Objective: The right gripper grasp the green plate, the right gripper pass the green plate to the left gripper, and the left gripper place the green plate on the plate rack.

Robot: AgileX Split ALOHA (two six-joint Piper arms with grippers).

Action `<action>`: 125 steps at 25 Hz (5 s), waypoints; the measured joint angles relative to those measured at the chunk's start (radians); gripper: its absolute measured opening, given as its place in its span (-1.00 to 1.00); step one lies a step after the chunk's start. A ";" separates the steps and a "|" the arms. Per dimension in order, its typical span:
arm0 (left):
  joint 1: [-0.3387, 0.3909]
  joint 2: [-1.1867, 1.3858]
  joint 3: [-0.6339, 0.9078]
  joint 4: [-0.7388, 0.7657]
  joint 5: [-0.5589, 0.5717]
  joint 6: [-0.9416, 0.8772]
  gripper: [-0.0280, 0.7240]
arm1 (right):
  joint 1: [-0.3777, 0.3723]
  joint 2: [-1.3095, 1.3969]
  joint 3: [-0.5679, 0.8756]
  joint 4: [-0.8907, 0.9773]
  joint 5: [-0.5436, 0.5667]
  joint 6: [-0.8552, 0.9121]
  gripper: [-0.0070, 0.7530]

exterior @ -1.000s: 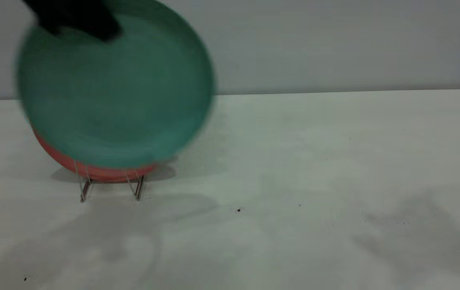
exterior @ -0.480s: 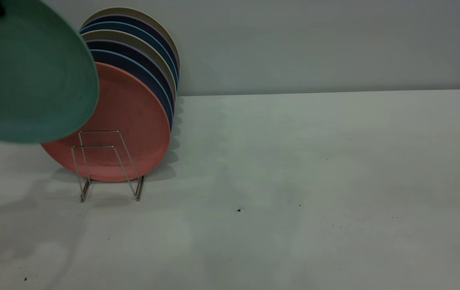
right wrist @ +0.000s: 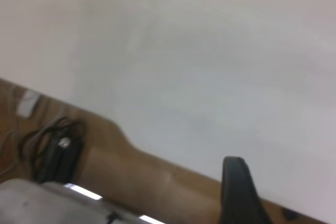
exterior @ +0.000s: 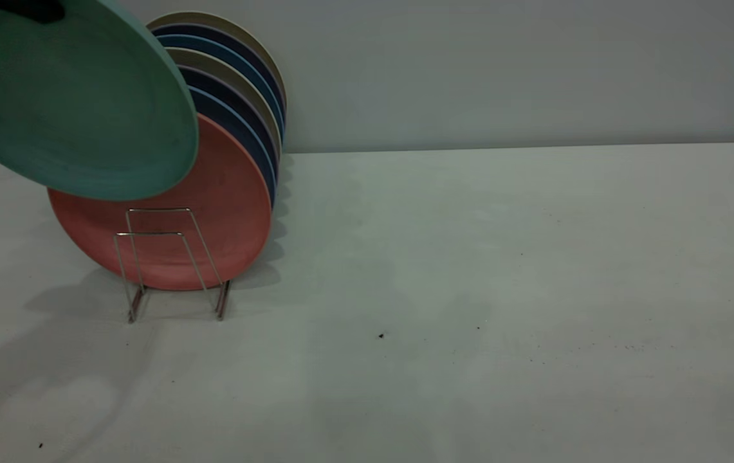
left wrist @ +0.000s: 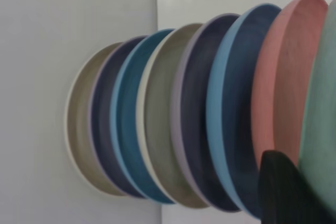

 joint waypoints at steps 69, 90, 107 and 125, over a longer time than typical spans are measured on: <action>-0.023 -0.652 0.003 0.519 0.643 -1.675 0.46 | 0.091 -0.095 0.077 -0.214 -0.072 0.239 0.23; -0.023 -1.245 0.642 0.659 0.629 -2.088 0.46 | 0.219 -0.095 0.077 -0.268 -0.076 0.325 0.23; -0.023 -1.468 0.669 0.659 0.605 -2.089 0.46 | 0.152 -0.180 0.077 -0.267 -0.077 0.328 0.23; -0.023 -1.609 0.669 0.659 0.607 -2.092 0.46 | 0.038 -0.339 0.077 -0.262 -0.069 0.328 0.23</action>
